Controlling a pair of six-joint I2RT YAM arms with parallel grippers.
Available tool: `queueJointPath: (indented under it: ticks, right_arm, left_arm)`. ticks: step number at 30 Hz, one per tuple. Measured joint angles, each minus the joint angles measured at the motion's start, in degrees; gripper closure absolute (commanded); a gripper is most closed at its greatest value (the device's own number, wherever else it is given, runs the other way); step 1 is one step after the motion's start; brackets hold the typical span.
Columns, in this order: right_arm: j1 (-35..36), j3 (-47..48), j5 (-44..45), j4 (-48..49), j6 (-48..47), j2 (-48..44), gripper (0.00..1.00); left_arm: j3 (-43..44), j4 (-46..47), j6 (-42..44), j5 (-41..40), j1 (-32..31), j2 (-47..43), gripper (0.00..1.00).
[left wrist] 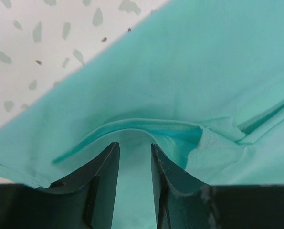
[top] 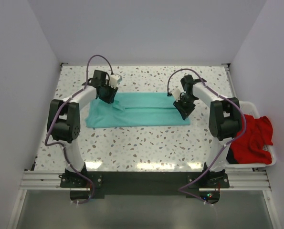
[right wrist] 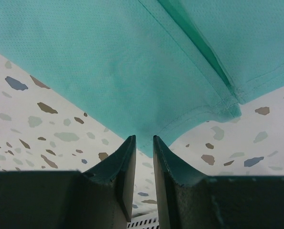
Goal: Fold and stack the t-shirts
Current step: Fold the tshirt
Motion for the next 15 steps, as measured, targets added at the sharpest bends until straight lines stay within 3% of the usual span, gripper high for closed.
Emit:
queueJointPath:
  ticks: [4,9,15]
  right_arm:
    - [0.0,0.0,0.0,0.1,0.0,0.2,0.75]
    - [0.0,0.0,0.2,0.0,0.0,0.7,0.76]
    - [0.0,1.3,0.2,-0.4,0.0,0.7,0.76]
  left_arm:
    - [4.5,0.3,-0.1,0.0,0.0,2.9,0.57]
    - [7.2,-0.1,-0.4,1.2,0.0,5.7,0.57]
    - [3.3,0.6,-0.4,1.8,0.1,-0.9,0.61]
